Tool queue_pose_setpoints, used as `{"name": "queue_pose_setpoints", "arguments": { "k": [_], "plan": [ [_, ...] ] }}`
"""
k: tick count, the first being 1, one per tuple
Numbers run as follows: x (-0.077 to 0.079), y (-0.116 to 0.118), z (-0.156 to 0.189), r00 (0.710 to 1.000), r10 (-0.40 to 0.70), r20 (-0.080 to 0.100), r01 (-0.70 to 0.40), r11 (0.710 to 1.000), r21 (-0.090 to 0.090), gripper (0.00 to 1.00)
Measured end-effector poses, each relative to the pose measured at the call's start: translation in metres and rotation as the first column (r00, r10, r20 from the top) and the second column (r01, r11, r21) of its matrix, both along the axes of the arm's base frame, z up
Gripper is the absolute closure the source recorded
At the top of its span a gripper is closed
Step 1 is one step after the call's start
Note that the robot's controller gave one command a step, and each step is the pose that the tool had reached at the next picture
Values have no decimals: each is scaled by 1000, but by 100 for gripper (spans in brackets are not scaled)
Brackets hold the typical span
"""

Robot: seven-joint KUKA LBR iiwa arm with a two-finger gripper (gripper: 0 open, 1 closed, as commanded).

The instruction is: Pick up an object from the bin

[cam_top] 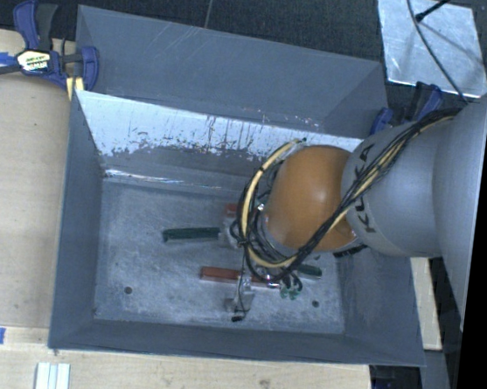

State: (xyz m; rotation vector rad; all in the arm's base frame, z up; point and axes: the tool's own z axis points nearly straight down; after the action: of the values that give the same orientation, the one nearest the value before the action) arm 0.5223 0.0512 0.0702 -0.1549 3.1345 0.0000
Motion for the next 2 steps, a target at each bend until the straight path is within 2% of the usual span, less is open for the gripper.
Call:
{"name": "queue_pose_setpoints", "arguments": {
  "k": [1, 2],
  "plan": [
    [0, 1, 1, 1000, 0, 0, 0, 1000, 1, 100],
    [30, 29, 141, 969, 245, 8, -245, 970, -1, 100]
  ]
}}
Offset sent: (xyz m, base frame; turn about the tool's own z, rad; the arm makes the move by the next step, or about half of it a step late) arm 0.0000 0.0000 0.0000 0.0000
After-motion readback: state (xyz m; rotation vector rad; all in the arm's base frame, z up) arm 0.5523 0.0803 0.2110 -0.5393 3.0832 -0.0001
